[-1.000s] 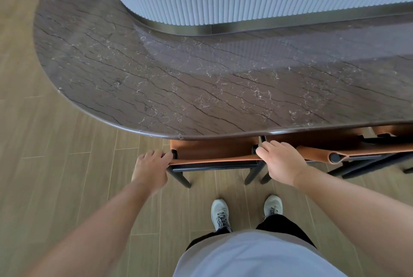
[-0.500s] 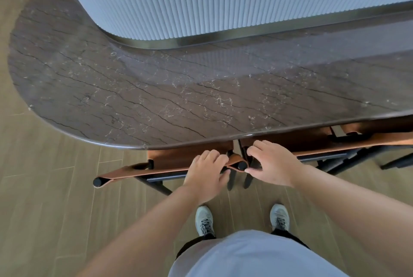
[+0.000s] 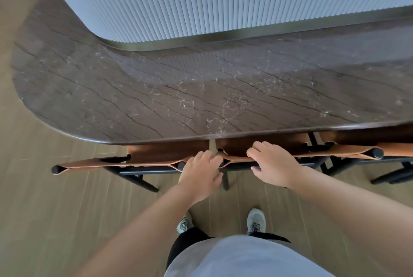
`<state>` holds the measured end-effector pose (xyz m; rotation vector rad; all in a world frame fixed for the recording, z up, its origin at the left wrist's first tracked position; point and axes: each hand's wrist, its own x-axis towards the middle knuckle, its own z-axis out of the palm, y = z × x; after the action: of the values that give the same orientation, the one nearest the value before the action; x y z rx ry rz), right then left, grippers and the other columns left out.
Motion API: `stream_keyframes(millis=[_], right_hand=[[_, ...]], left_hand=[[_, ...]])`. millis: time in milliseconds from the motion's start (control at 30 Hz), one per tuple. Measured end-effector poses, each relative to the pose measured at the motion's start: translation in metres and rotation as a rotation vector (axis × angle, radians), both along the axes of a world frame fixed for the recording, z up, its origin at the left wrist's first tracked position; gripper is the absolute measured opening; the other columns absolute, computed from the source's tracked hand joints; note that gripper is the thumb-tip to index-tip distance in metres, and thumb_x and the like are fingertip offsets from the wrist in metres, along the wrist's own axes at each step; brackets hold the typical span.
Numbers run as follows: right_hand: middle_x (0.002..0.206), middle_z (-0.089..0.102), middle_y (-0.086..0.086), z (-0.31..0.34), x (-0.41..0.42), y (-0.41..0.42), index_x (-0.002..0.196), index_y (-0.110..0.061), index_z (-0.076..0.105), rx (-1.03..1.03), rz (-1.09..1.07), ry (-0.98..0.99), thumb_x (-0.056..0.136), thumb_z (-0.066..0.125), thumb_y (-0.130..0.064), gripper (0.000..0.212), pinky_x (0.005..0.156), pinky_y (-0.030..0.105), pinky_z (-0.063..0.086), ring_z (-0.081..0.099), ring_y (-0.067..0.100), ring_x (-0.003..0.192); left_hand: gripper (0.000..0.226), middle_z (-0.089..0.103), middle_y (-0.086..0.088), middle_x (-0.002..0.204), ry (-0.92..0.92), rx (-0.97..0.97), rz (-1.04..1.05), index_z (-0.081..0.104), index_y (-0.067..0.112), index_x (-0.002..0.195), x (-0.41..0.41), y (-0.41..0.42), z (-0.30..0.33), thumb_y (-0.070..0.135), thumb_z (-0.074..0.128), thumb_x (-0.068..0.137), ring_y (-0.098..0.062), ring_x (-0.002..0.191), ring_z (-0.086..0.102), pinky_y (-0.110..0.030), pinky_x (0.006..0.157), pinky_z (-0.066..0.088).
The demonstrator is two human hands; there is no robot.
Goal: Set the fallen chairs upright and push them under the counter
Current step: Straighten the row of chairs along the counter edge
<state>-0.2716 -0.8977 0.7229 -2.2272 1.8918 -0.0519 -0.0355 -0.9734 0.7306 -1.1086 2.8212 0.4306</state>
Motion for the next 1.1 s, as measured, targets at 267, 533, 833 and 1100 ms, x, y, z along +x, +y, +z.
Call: stream_keyframes(millis=[267,533,833,1100], right_hand=[[0.085,0.055,-0.001,-0.003,-0.091,0.049,0.093,-0.018,0.061,0.102,-0.166,0.287,0.069,0.072,-0.013,0.027,0.059,0.033,0.044,0.057,0.022,0.078],[0.108,0.055,-0.005,0.002,-0.124,0.071,0.118,-0.025,0.051,0.197,-0.298,0.429,0.087,0.046,-0.014,0.034,0.081,0.03,0.046,0.054,0.018,0.104],[0.112,0.055,-0.003,0.002,-0.122,0.075,0.121,-0.022,0.048,0.228,-0.221,0.448,0.091,0.047,-0.01,0.033,0.085,0.033,0.048,0.055,0.021,0.101],[0.111,0.054,-0.004,-0.001,-0.12,0.074,0.118,-0.022,0.045,0.252,-0.178,0.486,0.086,0.048,-0.006,0.036,0.063,0.029,0.034,0.054,0.02,0.094]], left_hand=[[0.037,0.048,-0.007,0.125,-0.113,-0.097,-0.035,0.044,0.022,0.127,-0.029,0.012,-0.002,0.022,0.053,0.091,-0.028,0.11,0.045,-0.039,0.087,0.044],[0.048,0.048,-0.007,0.118,-0.168,-0.092,-0.016,0.045,0.019,0.121,-0.046,0.012,-0.002,0.002,0.058,0.078,-0.028,0.102,0.041,-0.035,0.081,0.043],[0.044,0.043,-0.003,0.115,-0.203,-0.039,-0.029,0.045,0.021,0.12,-0.051,0.012,0.001,0.001,0.055,0.082,-0.027,0.104,0.037,-0.033,0.071,0.043],[0.046,0.042,-0.002,0.118,-0.211,-0.002,-0.034,0.045,0.022,0.122,-0.041,0.012,0.006,0.002,0.055,0.083,-0.027,0.108,0.035,-0.03,0.062,0.039]])
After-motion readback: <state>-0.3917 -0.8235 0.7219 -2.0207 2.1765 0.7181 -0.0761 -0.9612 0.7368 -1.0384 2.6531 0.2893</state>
